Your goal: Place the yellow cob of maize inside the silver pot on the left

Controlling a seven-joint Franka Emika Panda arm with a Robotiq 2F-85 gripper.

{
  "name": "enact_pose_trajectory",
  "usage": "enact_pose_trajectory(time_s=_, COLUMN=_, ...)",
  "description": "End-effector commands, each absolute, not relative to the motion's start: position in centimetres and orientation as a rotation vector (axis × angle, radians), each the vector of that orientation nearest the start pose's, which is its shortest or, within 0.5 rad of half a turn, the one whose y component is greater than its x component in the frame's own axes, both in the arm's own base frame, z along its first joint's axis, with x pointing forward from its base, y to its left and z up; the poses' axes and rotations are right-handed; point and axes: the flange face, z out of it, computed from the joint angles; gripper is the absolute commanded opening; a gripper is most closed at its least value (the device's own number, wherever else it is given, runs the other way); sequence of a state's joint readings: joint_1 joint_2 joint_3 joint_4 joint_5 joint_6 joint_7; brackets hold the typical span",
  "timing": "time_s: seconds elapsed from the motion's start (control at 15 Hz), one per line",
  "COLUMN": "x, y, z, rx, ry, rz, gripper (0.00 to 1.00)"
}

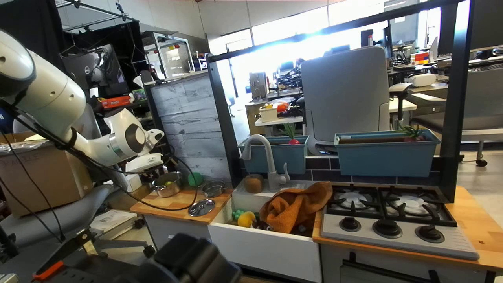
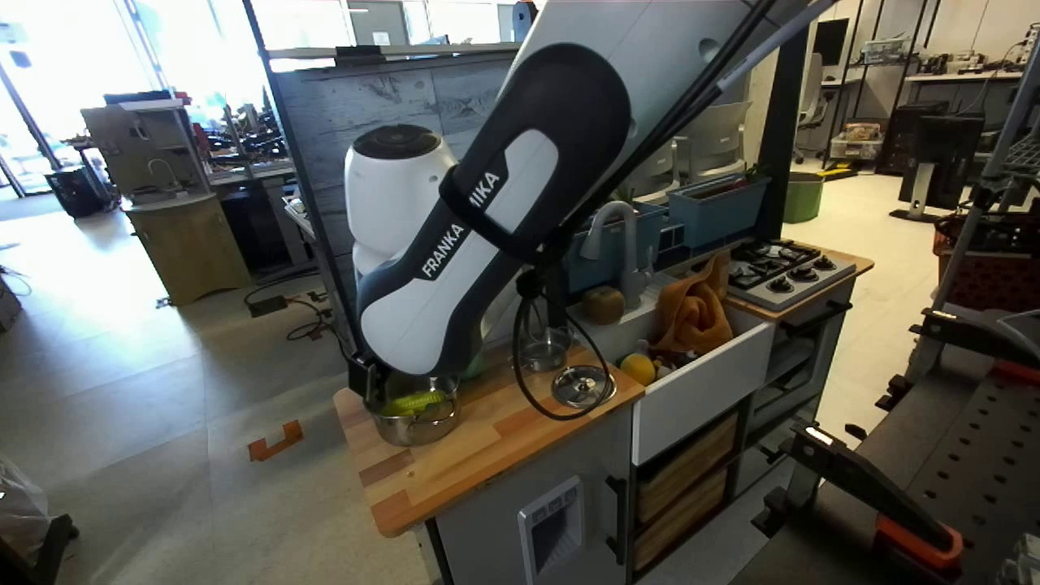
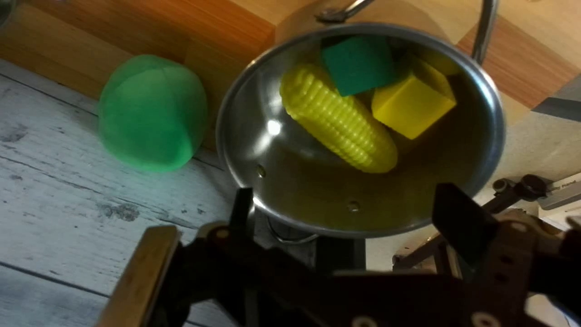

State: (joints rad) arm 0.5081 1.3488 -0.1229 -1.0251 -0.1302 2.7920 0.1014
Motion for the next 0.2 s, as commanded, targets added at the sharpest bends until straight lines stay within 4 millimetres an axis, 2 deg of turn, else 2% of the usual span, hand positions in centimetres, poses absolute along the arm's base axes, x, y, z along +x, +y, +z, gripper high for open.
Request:
enact_pose_trajectory(time_s=0.0, x=70.18, y=33.36, z=4.34, rx=-3.018, ry=-0.800, rz=-0.712, gripper=1.00)
enact_pose_trajectory(time_s=0.13, x=70.18, y=33.36, z=4.34, rx=-3.018, ry=-0.800, rz=-0.712, gripper=1.00)
